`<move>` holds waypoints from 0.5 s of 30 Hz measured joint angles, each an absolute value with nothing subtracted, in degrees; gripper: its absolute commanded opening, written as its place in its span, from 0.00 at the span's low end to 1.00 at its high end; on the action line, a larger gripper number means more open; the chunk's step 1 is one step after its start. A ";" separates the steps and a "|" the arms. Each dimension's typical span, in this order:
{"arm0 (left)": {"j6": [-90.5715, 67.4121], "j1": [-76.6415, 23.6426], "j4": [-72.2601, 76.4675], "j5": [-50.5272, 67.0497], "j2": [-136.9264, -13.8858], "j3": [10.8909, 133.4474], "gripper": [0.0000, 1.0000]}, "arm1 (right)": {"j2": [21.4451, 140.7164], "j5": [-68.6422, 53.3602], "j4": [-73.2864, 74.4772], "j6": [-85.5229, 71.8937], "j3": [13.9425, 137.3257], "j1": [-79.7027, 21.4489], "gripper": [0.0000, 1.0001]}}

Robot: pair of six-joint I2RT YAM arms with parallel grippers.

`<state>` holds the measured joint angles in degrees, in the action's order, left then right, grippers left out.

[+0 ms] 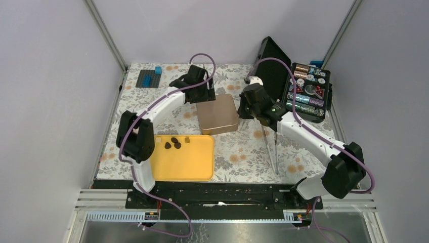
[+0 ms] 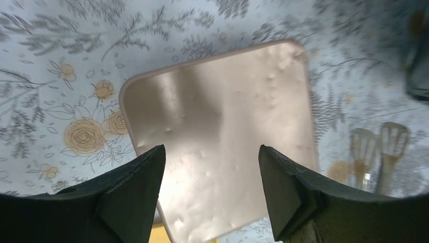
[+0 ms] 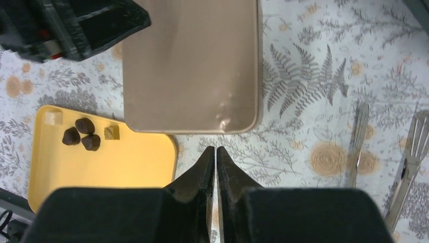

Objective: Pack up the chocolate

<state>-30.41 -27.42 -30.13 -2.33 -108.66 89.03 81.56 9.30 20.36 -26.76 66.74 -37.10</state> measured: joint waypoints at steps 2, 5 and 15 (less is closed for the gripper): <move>-30.24 -27.42 -30.74 -2.31 -105.54 89.62 0.73 | 82.83 9.32 20.45 -26.24 68.93 -37.10 0.15; -31.33 -27.38 -30.11 -2.59 -100.49 89.71 0.75 | 87.09 9.37 20.45 -24.86 74.50 -37.04 0.17; -41.93 -27.38 -24.23 -3.25 -69.73 57.56 0.79 | 111.70 8.29 23.40 -20.38 101.80 -35.59 0.16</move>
<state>-41.93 -27.38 -24.23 -3.25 -69.73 57.56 111.70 8.29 23.40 -20.38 101.80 -35.59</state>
